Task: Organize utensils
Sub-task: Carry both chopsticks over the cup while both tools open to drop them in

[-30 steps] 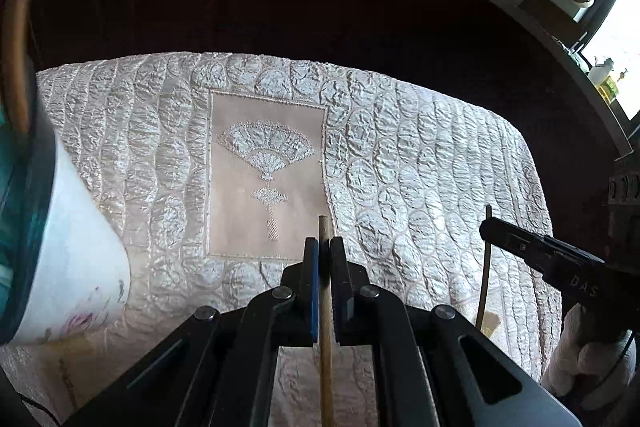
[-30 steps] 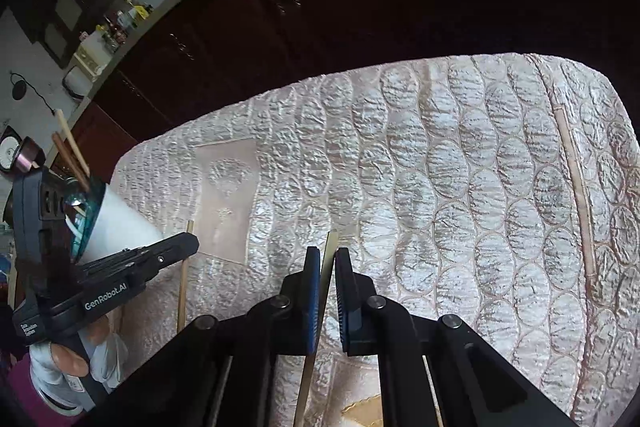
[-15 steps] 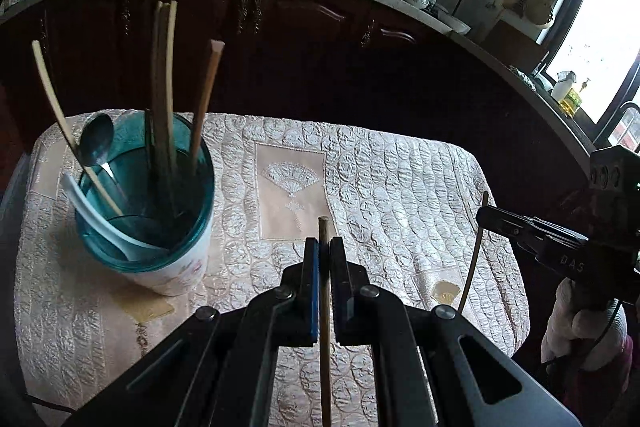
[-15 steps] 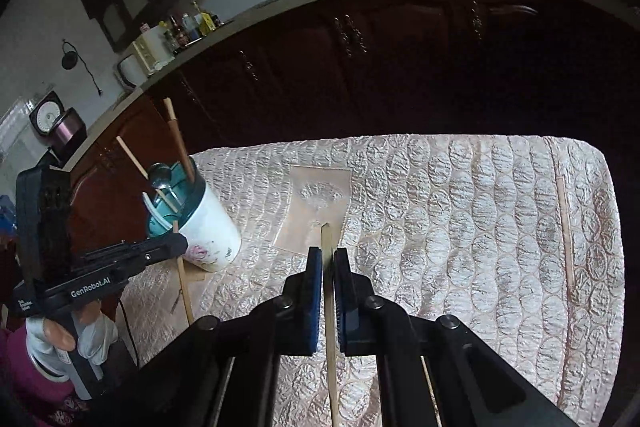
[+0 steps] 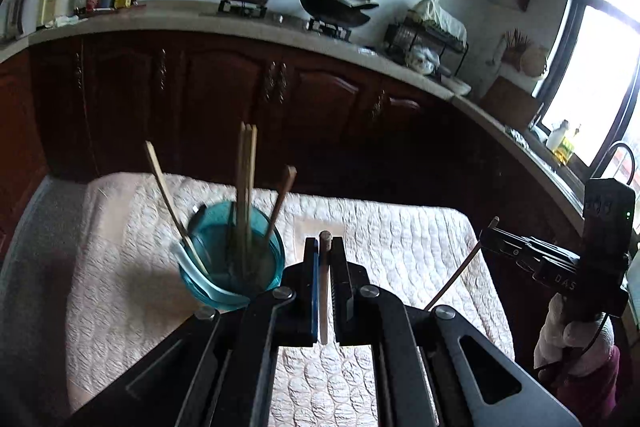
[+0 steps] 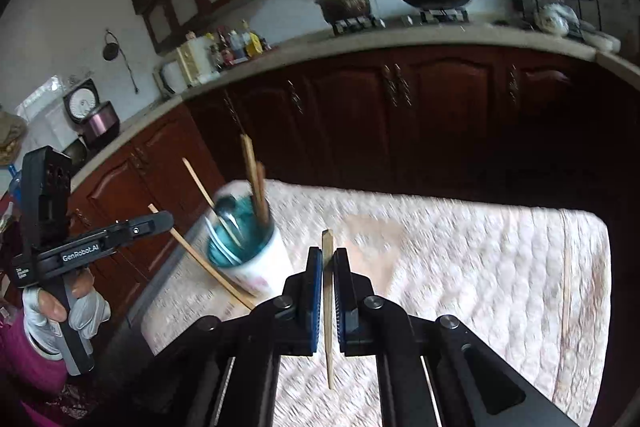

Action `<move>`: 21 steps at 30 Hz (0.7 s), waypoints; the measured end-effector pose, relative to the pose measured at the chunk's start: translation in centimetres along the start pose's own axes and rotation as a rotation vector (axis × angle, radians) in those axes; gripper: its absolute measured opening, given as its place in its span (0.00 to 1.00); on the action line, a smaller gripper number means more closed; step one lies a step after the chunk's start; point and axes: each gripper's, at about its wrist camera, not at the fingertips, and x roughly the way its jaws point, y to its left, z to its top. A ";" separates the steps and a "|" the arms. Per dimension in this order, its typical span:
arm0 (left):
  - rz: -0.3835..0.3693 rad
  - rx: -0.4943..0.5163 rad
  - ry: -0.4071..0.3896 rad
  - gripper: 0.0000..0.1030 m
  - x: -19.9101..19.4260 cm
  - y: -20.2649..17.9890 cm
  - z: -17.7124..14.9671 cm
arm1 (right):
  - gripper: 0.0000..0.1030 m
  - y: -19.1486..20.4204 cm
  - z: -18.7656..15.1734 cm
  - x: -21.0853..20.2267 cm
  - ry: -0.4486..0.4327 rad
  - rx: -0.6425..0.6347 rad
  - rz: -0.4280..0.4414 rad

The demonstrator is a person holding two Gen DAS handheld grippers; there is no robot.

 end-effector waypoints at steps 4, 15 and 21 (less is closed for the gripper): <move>0.020 0.005 -0.053 0.05 -2.3 0.9 2.4 | 0.07 2.3 2.6 -0.2 -0.043 -0.032 0.033; 0.129 0.031 -0.151 0.05 -5.0 3.4 7.7 | 0.07 8.0 9.0 1.6 -0.128 -0.092 0.104; 0.223 0.056 -0.167 0.05 -3.2 4.7 9.0 | 0.07 10.0 10.9 5.3 -0.117 -0.095 0.104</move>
